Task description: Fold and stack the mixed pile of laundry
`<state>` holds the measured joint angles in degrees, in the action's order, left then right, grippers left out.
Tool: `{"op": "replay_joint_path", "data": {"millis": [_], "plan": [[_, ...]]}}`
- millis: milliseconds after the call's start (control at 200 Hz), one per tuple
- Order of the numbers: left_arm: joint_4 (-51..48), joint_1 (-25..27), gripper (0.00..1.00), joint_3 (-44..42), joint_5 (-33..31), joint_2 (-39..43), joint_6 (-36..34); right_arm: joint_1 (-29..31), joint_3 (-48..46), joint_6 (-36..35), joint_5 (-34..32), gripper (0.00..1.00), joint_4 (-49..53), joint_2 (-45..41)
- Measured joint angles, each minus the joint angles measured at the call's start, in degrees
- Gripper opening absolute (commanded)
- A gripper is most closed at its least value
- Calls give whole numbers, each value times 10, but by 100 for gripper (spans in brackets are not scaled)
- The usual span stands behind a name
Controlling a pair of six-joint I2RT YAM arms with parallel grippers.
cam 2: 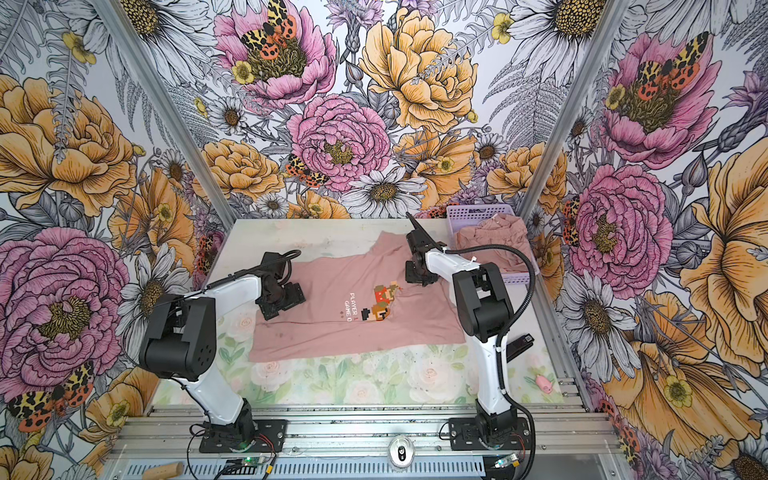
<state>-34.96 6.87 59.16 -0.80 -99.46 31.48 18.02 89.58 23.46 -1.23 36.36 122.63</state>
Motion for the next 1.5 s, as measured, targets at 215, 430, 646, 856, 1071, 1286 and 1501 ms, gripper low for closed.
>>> {"op": "replay_joint_path", "data": {"millis": [215, 430, 646, 856, 1071, 1286, 1501], "plan": [[27, 0, 84, -43, 2, 33, 3, 1, -98, 0, 0, 44, -20, -64], [23, 5, 83, -87, 9, 74, 21, 8, -169, 16, 5, 44, -7, -118], [-11, 20, 83, -122, 19, 117, 38, 13, -193, 24, 4, 45, 29, -142], [-92, 10, 88, -75, 30, 118, 41, 13, -162, 21, 5, 45, 106, -146], [-84, -47, 87, 116, 22, 53, -5, 11, -19, 9, 9, 45, 143, -132], [-49, -97, 80, 186, 21, -55, -46, -3, 113, 4, 9, 45, 140, -39], [-41, -109, 77, 189, 21, -114, -60, -43, 250, 0, 12, 47, 141, 85]]}}
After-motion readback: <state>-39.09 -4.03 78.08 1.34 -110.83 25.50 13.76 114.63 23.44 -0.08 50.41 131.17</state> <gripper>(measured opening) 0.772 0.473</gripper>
